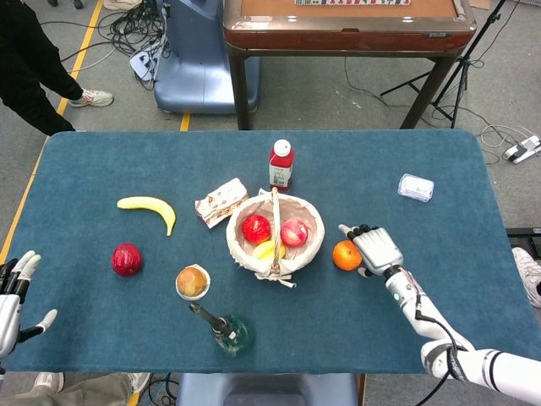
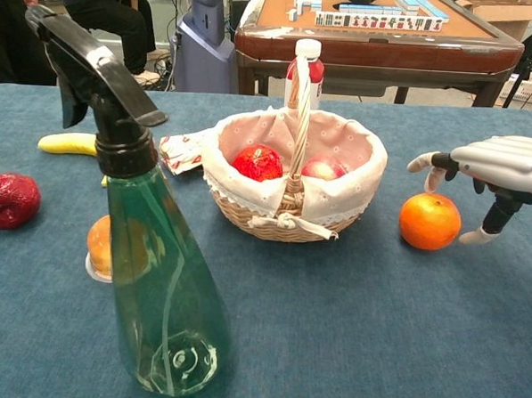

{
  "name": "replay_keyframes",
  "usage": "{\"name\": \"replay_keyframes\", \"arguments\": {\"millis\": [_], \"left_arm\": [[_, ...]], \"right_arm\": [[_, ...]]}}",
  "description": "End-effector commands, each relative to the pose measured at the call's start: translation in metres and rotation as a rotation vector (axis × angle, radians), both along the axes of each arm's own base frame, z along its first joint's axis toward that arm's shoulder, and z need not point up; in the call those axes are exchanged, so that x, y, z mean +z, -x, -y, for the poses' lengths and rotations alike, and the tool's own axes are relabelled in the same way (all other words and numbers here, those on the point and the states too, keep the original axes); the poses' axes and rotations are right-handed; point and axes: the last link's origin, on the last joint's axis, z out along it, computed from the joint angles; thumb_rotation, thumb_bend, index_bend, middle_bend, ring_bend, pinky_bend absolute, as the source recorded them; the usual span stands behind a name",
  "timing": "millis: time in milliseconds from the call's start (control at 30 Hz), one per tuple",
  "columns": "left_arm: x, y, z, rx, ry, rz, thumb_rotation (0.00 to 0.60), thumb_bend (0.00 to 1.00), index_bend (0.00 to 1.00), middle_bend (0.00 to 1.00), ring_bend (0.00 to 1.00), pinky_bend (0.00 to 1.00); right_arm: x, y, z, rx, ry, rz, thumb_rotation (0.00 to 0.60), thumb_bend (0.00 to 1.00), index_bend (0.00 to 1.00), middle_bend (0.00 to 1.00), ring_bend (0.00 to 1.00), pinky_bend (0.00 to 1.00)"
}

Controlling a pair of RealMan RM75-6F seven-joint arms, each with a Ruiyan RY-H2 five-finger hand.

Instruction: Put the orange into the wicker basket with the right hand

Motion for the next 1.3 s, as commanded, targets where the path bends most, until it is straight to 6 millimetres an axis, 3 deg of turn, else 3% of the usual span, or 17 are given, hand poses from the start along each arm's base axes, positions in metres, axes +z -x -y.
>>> {"name": "replay_keyframes", "arguments": {"millis": [33,367,567,700,867,1100,1300], "left_arm": [[0.001,0.001,0.001,0.004,-0.002,0.0,0.6,0.25,0.04,0.0,0.0,0.04],[0.004,0.004,0.003,0.009,-0.008,0.002,0.6,0.25,0.04,0.0,0.0,0.04],[0.005,0.006,0.004,0.016,-0.01,0.001,0.6,0.25,0.04,0.0,0.0,0.04],[0.007,0.006,0.008,0.022,-0.021,0.002,0.6,0.25,0.04,0.0,0.0,0.04],[0.007,0.007,0.009,0.027,-0.018,-0.003,0.6,0.25,0.04,0.0,0.0,0.04],[0.006,0.003,0.008,0.014,-0.016,-0.002,0.6,0.25,0.04,0.0,0.0,0.04],[0.006,0.002,0.009,0.009,-0.018,-0.001,0.6,0.25,0.04,0.0,0.0,0.04]], "right_arm": [[-0.008,-0.001,0.002,0.003,-0.015,-0.017,0.6,0.19,0.15,0.25,0.21,0.39],[-0.016,-0.004,0.002,0.027,-0.007,-0.01,0.6,0.29,0.39,0.39,0.33,0.44],[0.018,-0.008,-0.007,0.046,0.053,0.044,0.6,0.3,0.45,0.44,0.38,0.5],[0.051,-0.017,-0.009,0.055,0.114,0.088,0.6,0.3,0.45,0.44,0.38,0.51],[0.069,-0.039,-0.006,0.092,0.154,0.159,0.6,0.3,0.45,0.43,0.38,0.51],[0.058,-0.072,0.003,0.121,0.116,0.227,0.6,0.3,0.43,0.41,0.38,0.51],[0.041,-0.092,0.011,0.107,0.061,0.254,0.6,0.3,0.23,0.32,0.36,0.51]]}}
